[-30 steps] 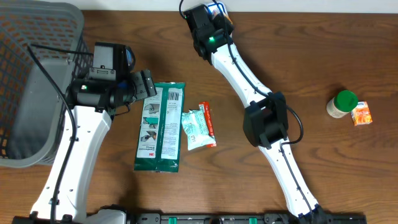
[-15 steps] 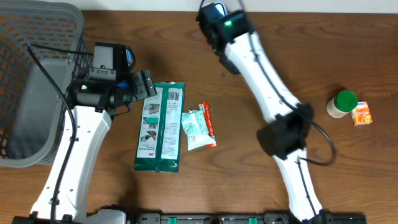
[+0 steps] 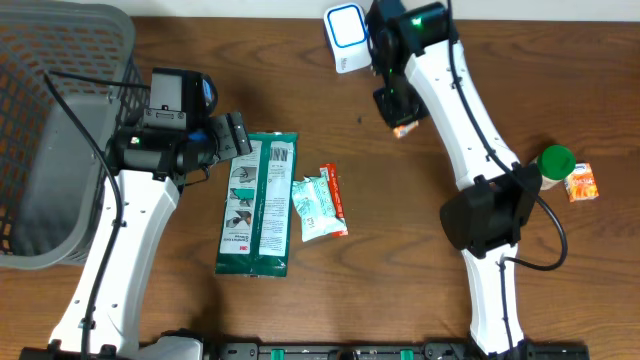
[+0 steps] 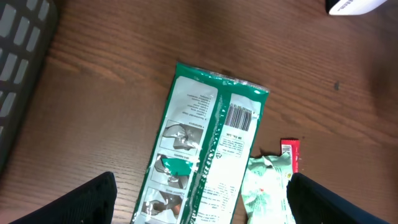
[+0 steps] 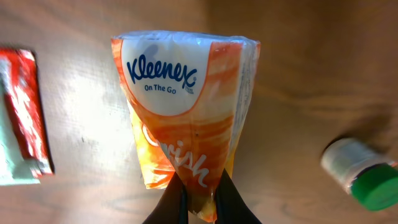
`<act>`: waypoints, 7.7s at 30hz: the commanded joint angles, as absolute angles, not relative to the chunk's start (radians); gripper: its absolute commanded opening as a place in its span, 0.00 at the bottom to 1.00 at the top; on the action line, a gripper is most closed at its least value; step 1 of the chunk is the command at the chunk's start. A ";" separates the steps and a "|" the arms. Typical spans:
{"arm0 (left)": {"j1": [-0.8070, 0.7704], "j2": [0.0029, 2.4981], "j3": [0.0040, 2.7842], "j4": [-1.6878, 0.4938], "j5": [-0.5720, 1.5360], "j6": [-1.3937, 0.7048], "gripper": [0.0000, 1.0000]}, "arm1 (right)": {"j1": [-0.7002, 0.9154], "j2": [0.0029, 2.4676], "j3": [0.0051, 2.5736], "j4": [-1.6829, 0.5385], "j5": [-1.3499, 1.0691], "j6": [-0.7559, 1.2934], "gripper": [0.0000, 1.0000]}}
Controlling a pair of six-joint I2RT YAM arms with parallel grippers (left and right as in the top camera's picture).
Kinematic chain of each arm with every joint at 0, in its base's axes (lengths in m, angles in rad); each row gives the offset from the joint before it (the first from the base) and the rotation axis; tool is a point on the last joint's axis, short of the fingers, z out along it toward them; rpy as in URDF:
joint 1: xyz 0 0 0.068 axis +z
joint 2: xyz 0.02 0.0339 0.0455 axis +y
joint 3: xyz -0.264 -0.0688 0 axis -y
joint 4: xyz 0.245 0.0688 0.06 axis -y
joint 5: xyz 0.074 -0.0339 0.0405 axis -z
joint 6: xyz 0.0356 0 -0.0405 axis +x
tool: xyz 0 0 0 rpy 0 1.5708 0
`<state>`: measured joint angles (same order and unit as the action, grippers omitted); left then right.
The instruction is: Scan the item barcode
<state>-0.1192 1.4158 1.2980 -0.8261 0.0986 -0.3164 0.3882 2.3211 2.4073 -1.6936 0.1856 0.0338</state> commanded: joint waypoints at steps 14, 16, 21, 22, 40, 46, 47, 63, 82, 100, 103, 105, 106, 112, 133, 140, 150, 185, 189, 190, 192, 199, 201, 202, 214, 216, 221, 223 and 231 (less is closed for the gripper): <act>-0.116 1.419 1.300 -0.826 0.093 -0.307 0.88 | 0.245 2.006 1.587 -1.578 0.448 0.284 0.01; -0.116 1.419 1.300 -0.826 0.093 -0.307 0.88 | 0.212 2.007 1.522 -1.517 0.448 0.284 0.01; -0.116 1.419 1.300 -0.826 0.093 -0.307 0.88 | 0.128 2.007 1.403 -1.367 0.462 0.283 0.01; -0.116 1.419 1.299 -0.826 0.093 -0.307 0.88 | 0.111 2.007 1.391 -1.348 0.463 0.283 0.01; -0.116 1.419 1.300 -0.826 0.093 -0.307 0.88 | 0.033 2.007 1.371 -1.270 0.455 0.284 0.87; -0.116 1.419 1.300 -0.826 0.093 -0.307 0.88 | 0.033 2.007 1.371 -1.264 0.454 0.284 0.99; -0.116 1.419 1.299 -0.826 0.093 -0.307 0.88 | 0.033 2.007 1.371 -1.264 0.454 0.284 0.99; -0.116 1.419 1.300 -0.826 0.093 -0.307 0.88 | 0.033 2.007 1.371 -1.224 0.372 0.265 0.09; -0.116 1.419 1.300 -0.826 0.093 -0.307 0.88 | -0.060 2.007 1.339 -1.212 0.485 0.344 0.67; -0.116 1.419 1.300 -0.826 0.093 -0.307 0.88 | 0.007 2.007 1.339 -0.997 -0.368 0.134 0.99; -0.116 1.419 1.299 -0.826 0.093 -0.307 0.88 | 0.050 2.007 1.339 -0.961 -0.494 0.103 0.99; -0.116 1.419 1.300 -0.826 0.093 -0.307 0.88 | 0.085 2.007 1.339 -0.945 -0.499 0.103 0.99; -0.116 1.419 1.300 -0.826 0.093 -0.307 0.88 | 0.109 2.007 1.339 -0.933 -0.499 0.103 0.99; -0.116 1.419 1.300 -0.826 0.093 -0.307 0.88 | 0.225 2.007 1.339 -0.873 -0.509 0.103 0.99; -0.116 1.419 1.300 -0.826 0.093 -0.307 0.88 | 0.593 2.008 1.339 -0.673 -0.483 0.216 0.73; -0.116 1.419 1.299 -0.826 0.093 -0.307 0.88 | 0.591 2.008 1.339 -0.672 -0.458 0.216 0.72; -0.116 1.419 1.300 -0.826 0.093 -0.307 0.88 | 0.590 2.009 1.339 -0.659 -0.435 0.252 0.69; -0.250 1.423 0.987 -0.725 0.352 -0.315 0.08 | 0.516 2.014 1.326 -0.658 -0.559 0.284 0.54; -0.315 1.432 0.897 -0.595 0.352 -0.383 0.08 | 0.511 2.014 1.320 -0.658 -0.572 0.285 0.47; -0.327 1.437 0.884 -0.572 0.351 -0.394 0.08 | 0.511 2.015 1.319 -0.658 -0.576 0.284 0.47; -0.352 1.452 0.865 -0.533 0.352 -0.406 0.08 | 0.511 2.015 1.318 -0.657 -0.577 0.285 0.47; -0.418 1.595 0.860 -0.420 0.348 -0.411 0.08 | 0.499 2.015 1.312 -0.653 -0.577 0.284 0.46; -0.418 1.628 0.860 -0.417 0.348 -0.424 0.08 | 0.497 2.015 1.308 -0.648 -0.577 0.284 0.46; -0.418 1.640 0.860 -0.416 0.348 -0.425 0.08 | 0.497 2.015 1.304 -0.642 -0.577 0.284 0.46; -0.418 1.680 0.859 -0.412 0.347 -0.424 0.08 | 0.489 2.015 1.213 -0.491 -0.630 0.366 0.41; -0.418 1.680 0.859 -0.409 0.347 -0.424 0.08 | 0.490 2.015 1.213 -0.485 -0.638 0.366 0.38; -0.418 1.680 0.856 -0.408 0.346 -0.424 0.08 | 0.485 2.015 1.213 -0.482 -0.638 0.366 0.34; -0.418 1.680 0.854 -0.409 0.329 -0.424 0.08 | 0.485 2.015 1.213 -0.482 -0.638 0.366 0.33; -0.419 1.680 0.831 -0.393 0.295 -0.424 0.08 | 0.486 2.015 1.213 -0.477 -0.649 0.366 0.33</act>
